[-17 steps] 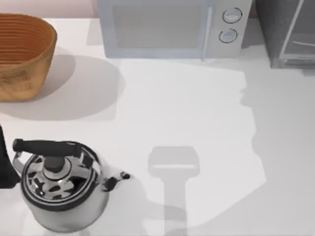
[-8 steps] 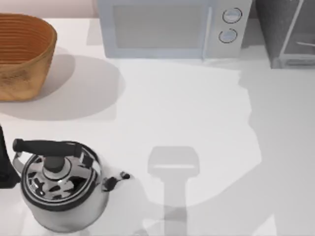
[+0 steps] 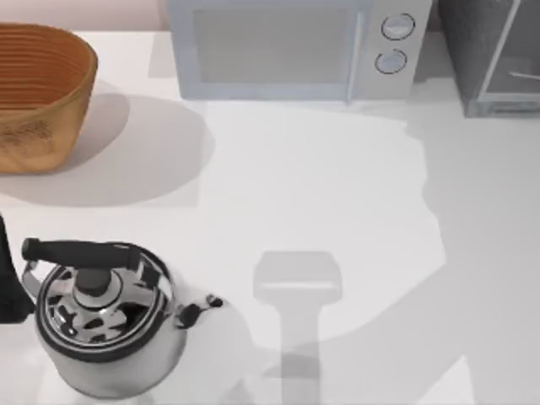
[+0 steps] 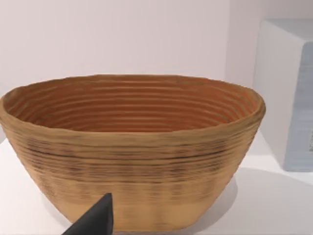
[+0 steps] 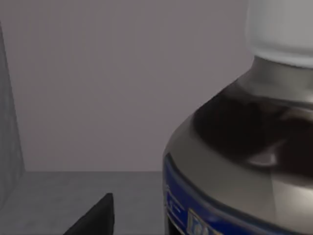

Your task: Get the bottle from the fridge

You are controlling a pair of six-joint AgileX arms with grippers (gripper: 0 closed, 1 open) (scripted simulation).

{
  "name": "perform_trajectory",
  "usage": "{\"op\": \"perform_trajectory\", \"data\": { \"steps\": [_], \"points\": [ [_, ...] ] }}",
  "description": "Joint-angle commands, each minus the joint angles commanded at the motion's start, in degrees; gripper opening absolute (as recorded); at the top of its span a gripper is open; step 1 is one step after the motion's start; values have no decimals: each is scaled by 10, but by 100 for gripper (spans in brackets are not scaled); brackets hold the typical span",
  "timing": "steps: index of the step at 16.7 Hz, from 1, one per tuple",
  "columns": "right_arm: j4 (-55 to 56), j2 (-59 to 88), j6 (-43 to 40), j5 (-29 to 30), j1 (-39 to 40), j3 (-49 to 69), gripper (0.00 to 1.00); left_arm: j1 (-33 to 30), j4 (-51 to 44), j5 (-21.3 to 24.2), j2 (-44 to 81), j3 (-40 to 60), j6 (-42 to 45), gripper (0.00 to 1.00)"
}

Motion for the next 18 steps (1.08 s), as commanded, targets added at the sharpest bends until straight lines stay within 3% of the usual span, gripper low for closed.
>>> {"op": "perform_trajectory", "data": {
  "steps": [12,18],
  "points": [
    [0,0,0,0,0,0,2,0,0,0,0,0,0,100],
    [0,0,0,0,0,0,0,0,0,0,0,0,0,100]
  ]
}}
